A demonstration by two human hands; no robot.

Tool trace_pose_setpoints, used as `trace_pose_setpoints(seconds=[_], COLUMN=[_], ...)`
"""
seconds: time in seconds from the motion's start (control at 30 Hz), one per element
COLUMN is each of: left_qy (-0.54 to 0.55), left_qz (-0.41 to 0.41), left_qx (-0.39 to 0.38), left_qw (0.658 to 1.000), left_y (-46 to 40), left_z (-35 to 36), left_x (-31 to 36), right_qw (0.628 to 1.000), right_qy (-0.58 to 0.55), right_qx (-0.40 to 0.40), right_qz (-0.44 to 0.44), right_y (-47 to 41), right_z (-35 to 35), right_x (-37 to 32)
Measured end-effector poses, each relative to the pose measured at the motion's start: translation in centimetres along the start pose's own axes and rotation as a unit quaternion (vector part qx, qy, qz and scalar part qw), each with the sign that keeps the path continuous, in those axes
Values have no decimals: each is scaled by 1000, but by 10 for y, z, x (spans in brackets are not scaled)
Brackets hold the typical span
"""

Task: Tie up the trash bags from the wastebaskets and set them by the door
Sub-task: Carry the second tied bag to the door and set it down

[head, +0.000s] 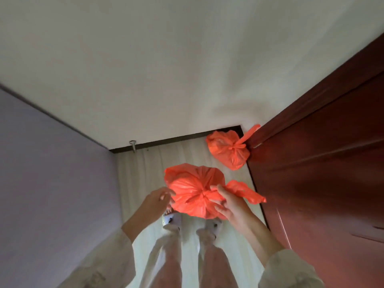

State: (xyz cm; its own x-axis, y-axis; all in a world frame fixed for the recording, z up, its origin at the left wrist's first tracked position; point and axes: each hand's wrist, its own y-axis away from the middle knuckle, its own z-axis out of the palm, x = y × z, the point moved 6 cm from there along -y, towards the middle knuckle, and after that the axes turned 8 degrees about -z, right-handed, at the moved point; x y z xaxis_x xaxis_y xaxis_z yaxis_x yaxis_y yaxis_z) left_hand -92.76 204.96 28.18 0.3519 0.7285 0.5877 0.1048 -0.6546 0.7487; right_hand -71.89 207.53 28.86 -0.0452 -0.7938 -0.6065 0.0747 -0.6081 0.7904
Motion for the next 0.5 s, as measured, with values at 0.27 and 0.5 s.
trace_pose_setpoints(seconds=[0.27,0.5], left_qy=[42,31], left_qz=[-70,-96], left_qx=[49,66], left_qw=[995,993], left_y=[-147,-239], left_z=[36,71], left_x=[-32,-69], right_qw=[989,952], right_qy=[130,275], right_qx=[-76,-133], right_qz=[13,-10], right_y=[-197,-334], right_z=[-5,-7], right_x=[16,41])
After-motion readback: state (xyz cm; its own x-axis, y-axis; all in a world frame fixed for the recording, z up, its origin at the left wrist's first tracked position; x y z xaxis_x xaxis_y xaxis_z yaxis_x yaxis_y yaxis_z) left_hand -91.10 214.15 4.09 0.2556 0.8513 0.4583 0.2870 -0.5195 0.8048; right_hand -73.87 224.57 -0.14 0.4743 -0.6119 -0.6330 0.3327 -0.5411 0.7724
